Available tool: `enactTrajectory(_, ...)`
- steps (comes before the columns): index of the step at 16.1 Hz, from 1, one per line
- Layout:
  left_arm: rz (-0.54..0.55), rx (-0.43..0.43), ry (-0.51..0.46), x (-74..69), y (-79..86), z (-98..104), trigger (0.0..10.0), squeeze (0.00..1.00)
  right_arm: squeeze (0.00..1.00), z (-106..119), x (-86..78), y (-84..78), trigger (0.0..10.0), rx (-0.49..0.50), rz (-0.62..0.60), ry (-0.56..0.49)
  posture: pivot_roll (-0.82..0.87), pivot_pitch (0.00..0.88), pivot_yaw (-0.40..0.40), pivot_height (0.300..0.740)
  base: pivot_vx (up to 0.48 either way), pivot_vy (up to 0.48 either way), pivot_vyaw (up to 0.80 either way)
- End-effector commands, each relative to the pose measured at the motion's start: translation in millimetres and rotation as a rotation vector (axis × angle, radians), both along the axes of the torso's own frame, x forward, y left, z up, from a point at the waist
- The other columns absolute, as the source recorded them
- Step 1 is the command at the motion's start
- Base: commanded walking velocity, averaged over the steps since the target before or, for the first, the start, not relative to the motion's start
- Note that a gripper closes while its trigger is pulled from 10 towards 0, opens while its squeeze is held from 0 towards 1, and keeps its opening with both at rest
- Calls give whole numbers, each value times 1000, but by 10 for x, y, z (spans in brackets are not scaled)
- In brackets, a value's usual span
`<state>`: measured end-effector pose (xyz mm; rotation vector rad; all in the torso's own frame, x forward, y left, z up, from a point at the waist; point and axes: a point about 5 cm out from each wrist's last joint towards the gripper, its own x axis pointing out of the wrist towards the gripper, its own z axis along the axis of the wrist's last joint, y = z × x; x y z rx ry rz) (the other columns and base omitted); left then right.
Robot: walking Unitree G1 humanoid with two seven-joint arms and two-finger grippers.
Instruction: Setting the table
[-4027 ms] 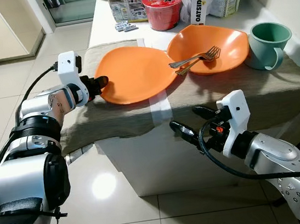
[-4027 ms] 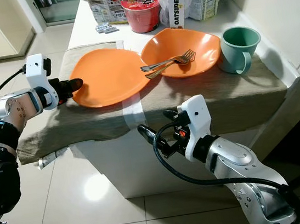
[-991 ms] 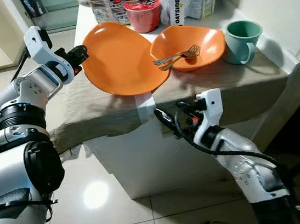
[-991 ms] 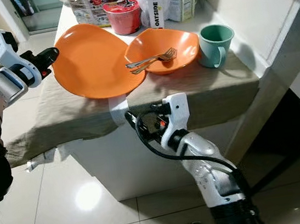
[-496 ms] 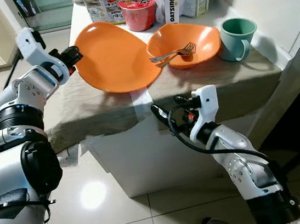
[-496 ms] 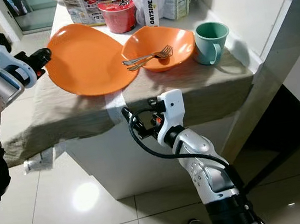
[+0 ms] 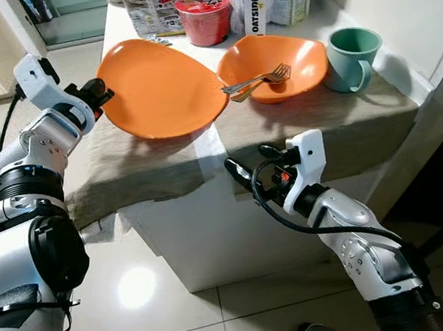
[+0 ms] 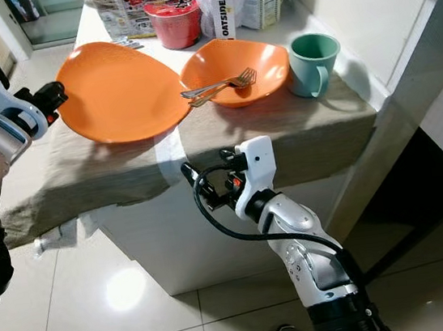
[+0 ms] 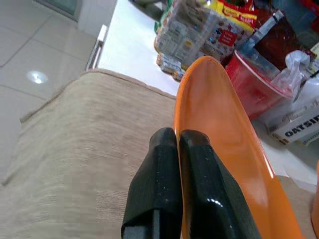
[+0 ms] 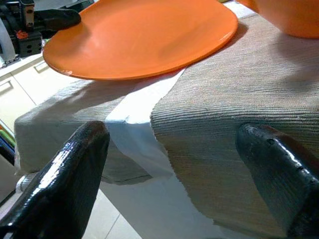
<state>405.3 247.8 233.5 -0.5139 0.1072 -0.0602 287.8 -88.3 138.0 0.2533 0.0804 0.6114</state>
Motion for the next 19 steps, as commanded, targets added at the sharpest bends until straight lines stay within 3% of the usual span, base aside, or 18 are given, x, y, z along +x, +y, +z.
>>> enactTrajectory(1,41,52,9,-22,95,-11,0,0,0,64,20,-49,10000,12,-37,-21,-222,73,68,740,0,0,0)
enactTrajectory(11,62,1,-135,11,123,415,0,0,0,67,26,-16,10000,20,-25,-24,-214,74,64,740,0,0,0)
enactTrajectory(15,67,21,-154,6,135,454,0,0,0,48,18,-15,10000,18,-27,-20,-212,76,65,740,0,0,0)
enactTrajectory(19,61,38,-232,-3,134,618,0,0,0,3,-3,-51,10000,6,-33,-12,-208,80,64,740,0,0,0)
